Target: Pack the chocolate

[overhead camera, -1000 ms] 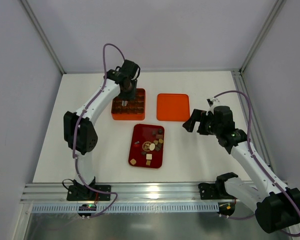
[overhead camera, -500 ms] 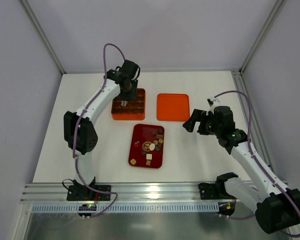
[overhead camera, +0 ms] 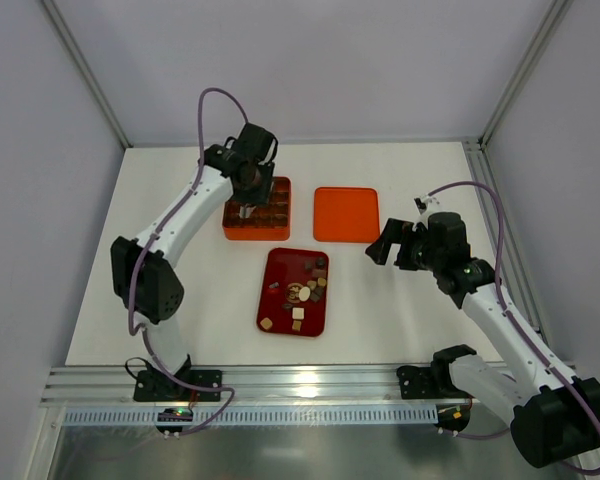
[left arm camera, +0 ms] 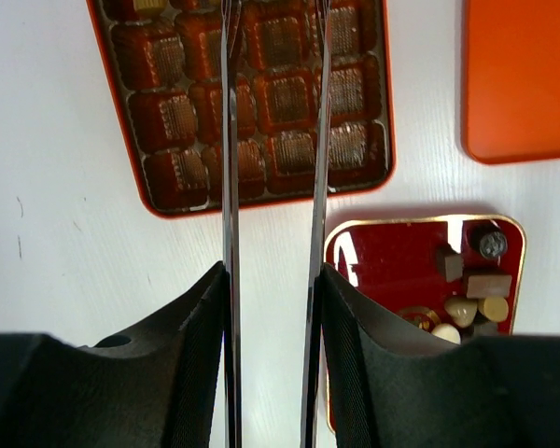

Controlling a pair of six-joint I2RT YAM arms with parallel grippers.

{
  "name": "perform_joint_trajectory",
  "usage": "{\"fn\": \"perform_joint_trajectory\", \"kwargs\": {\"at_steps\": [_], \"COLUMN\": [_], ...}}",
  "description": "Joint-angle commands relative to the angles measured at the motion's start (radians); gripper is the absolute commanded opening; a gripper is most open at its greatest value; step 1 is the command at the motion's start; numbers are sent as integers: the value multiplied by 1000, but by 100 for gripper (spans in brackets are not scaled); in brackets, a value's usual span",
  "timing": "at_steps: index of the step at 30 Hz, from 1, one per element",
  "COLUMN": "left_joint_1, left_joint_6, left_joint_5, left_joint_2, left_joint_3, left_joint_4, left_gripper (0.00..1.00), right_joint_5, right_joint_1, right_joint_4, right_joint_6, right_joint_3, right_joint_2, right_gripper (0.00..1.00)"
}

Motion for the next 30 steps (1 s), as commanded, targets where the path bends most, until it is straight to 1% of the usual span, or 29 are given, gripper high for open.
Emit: {"fn": "perform_joint_trajectory", "kwargs": {"at_steps": [1, 3, 4, 7, 9, 10, 11, 17, 23, 30], "left_joint_1": [-49, -102, -121, -189, -234, -250, -287, -399, -497, -563], "left_joint_6": [-25, -36, -45, -67, -82, -99, -108, -194, -260, -305], "left_joint_5": [2, -21, -33, -39, -30, -25, -22, 4, 7, 2], "left_joint_2": [-161, -230, -251, -340, -386, -432, -454, -602, -655, -635], "left_joint_3": [-88, -139, -187, -278, -321, -367, -387, -540, -646, -677], "left_joint_4": [15, 21, 21, 24, 19, 18, 15, -4, -8, 13], "left_gripper": [42, 42, 42, 42, 42, 42, 42, 43, 43, 43], "right_joint_5": [-3, 0, 0, 3, 6, 9, 11, 17, 19, 23], "right_joint_1": [4, 4, 4, 4, 4, 5, 5, 7, 5, 5], "right_joint_4": [6, 6, 0, -6, -12, -17, -20, -29, -23, -31], "right_joint_6": [-11, -10, -10, -11, -14, -16, -16, -15, -1, -2], "right_joint_3": [46, 45, 45, 45, 43, 42, 40, 30, 13, 7], "right_joint_2": [-33, -41, -45, -55, -61, -65, -68, -88, -96, -110], "right_gripper": [100, 100, 100, 100, 100, 100, 100, 100, 99, 100]}}
